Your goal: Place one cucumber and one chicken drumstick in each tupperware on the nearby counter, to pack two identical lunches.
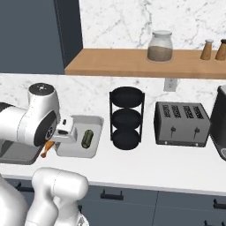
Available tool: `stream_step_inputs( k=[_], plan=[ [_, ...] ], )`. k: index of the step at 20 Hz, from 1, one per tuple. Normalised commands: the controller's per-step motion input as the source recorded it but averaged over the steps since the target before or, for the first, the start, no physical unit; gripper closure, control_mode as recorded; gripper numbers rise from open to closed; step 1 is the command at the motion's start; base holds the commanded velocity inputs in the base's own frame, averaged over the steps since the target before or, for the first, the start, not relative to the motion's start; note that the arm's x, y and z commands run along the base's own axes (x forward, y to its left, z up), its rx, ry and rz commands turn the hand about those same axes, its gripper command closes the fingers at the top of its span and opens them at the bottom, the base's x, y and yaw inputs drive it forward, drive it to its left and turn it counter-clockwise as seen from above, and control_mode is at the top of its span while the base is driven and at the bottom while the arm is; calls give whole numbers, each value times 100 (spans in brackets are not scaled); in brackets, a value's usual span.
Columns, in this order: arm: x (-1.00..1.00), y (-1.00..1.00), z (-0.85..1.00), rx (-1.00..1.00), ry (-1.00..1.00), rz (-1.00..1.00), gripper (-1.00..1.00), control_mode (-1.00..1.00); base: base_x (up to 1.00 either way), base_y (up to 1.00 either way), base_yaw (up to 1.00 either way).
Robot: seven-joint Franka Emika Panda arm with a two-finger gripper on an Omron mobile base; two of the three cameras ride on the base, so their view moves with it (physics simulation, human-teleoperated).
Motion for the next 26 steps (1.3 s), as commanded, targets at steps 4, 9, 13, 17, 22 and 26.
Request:
stream_step_inputs(
  k=[4, 9, 13, 17, 22, 26],
  plan=[
    [93, 43, -5, 0, 0, -2, 100, -100, 0, 0, 0],
    [100, 52, -18, -1, 3, -2, 100, -100, 0, 0, 0],
    [100, 55, -46, -11, 13, -8, 100, -100, 0, 0, 0],
    [100, 19, -46, -10, 14, -4, 100, -100, 0, 0, 0],
    [100, 0, -52, -3, 17, 0, 100, -100, 0, 0, 0],
    [94, -3, -56, -2, 29, 0, 100, -100, 0, 0, 0]
  ],
)
